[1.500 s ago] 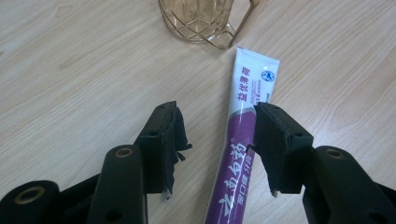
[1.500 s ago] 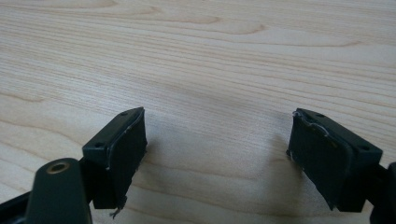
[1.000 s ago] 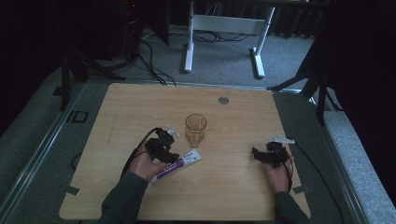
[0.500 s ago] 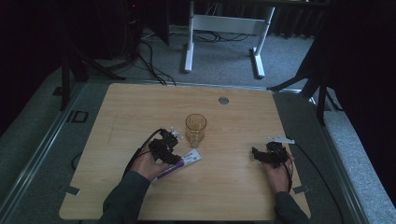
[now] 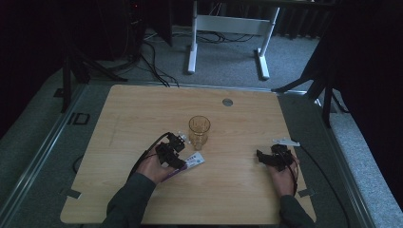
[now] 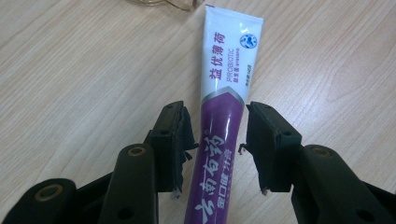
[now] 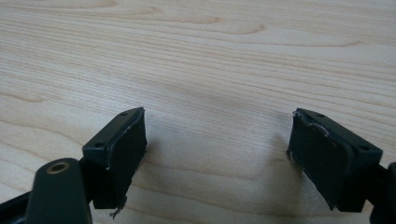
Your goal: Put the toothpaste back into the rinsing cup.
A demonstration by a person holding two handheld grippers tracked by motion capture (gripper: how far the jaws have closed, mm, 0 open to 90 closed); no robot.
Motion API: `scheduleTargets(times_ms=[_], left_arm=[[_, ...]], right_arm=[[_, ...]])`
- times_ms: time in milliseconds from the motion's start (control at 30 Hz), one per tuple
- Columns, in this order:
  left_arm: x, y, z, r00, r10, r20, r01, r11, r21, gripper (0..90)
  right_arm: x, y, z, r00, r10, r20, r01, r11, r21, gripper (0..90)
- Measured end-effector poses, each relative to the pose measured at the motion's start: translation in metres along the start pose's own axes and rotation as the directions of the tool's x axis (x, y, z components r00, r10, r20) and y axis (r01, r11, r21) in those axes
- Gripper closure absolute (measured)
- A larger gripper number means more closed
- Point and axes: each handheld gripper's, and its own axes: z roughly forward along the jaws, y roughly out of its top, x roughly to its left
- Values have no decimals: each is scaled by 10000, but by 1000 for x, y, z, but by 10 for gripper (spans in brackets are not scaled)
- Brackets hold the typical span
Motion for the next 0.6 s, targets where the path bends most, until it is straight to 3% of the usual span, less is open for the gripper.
scheduleTargets(times_ms=[600], left_arm=[[-3, 7, 13, 9995, 268, 143, -282, 9938, 1074, 565]], right_arm=[[0, 0, 0, 10000, 1, -3, -1, 10000, -4, 190]])
